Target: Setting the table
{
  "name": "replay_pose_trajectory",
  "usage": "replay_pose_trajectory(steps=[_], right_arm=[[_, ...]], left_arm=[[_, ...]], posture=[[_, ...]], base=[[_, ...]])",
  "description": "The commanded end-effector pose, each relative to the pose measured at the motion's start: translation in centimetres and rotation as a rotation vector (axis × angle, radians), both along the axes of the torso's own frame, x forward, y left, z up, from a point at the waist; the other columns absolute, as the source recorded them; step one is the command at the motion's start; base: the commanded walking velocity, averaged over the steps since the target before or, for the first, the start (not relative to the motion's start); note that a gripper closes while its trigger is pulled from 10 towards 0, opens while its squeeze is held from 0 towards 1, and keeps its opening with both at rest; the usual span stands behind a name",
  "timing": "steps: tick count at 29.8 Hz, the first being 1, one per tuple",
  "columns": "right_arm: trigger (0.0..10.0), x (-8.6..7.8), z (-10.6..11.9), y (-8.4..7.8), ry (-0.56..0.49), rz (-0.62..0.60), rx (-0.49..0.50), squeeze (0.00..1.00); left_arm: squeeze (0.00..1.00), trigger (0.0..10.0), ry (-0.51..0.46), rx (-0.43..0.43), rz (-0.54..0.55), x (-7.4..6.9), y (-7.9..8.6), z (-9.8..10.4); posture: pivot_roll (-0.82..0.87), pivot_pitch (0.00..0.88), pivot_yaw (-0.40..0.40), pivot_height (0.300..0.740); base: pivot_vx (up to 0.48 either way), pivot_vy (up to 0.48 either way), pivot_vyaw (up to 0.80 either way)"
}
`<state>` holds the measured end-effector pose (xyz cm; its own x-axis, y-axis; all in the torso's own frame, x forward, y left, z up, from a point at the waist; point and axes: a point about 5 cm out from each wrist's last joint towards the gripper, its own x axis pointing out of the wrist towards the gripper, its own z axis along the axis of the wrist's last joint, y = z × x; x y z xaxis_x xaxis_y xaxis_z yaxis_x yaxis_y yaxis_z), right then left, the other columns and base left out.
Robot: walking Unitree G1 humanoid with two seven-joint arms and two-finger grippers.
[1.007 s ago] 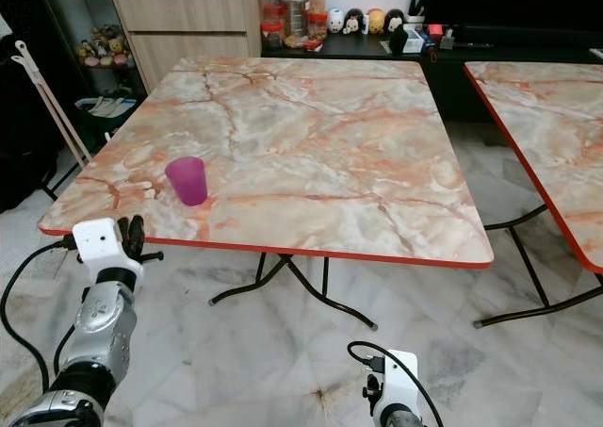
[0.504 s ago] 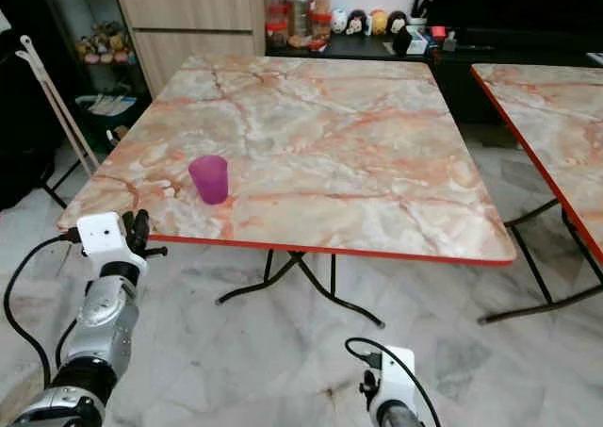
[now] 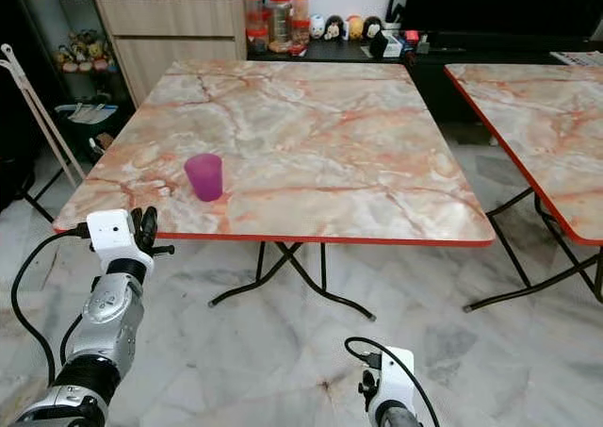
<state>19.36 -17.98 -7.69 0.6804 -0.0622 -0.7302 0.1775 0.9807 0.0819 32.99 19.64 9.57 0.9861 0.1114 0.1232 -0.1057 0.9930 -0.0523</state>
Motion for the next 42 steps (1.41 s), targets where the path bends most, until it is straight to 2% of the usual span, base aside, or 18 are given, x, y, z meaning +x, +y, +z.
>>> replay_pose_trajectory(steps=[1,8,15,25,30,42], right_arm=[[10.0,0.1,0.1,-0.1,-0.013,-0.002,-0.008,0.00],[10.0,0.3,0.2,0.1,-0.018,0.029,-0.028,0.00],[10.0,0.3,0.2,0.3,-0.028,0.034,-0.024,0.00],[10.0,0.2,0.2,0.2,-0.032,0.009,-0.002,0.00],[10.0,0.3,0.3,0.3,-0.040,0.033,-0.013,0.00],[10.0,-0.2,-0.1,0.4,0.001,0.043,-0.022,0.00]], left_arm=[[0.00,10.0,-0.034,0.012,-0.022,0.6,-0.4,1.2],[0.00,10.0,-0.039,0.010,-0.028,0.7,-0.5,1.4],[0.00,10.0,-0.044,0.010,-0.034,0.8,-0.6,1.5],[0.00,10.0,-0.054,0.008,-0.028,0.8,-0.6,1.7],[0.00,10.0,-0.061,0.005,-0.027,0.7,-0.6,1.8],[0.00,10.0,-0.109,-0.003,-0.029,0.9,-0.6,3.0]], posture=[[0.00,0.000,0.020,0.740],[0.00,0.000,0.023,0.740],[0.00,0.000,0.026,0.740],[0.00,0.000,0.024,0.740],[0.00,0.000,0.023,0.740],[0.00,0.000,0.021,0.740]], base=[[0.262,0.000,0.00],[0.275,0.000,0.00],[0.285,0.000,0.73],[0.287,0.000,0.00],[0.285,0.000,0.48],[0.288,0.000,0.00]])
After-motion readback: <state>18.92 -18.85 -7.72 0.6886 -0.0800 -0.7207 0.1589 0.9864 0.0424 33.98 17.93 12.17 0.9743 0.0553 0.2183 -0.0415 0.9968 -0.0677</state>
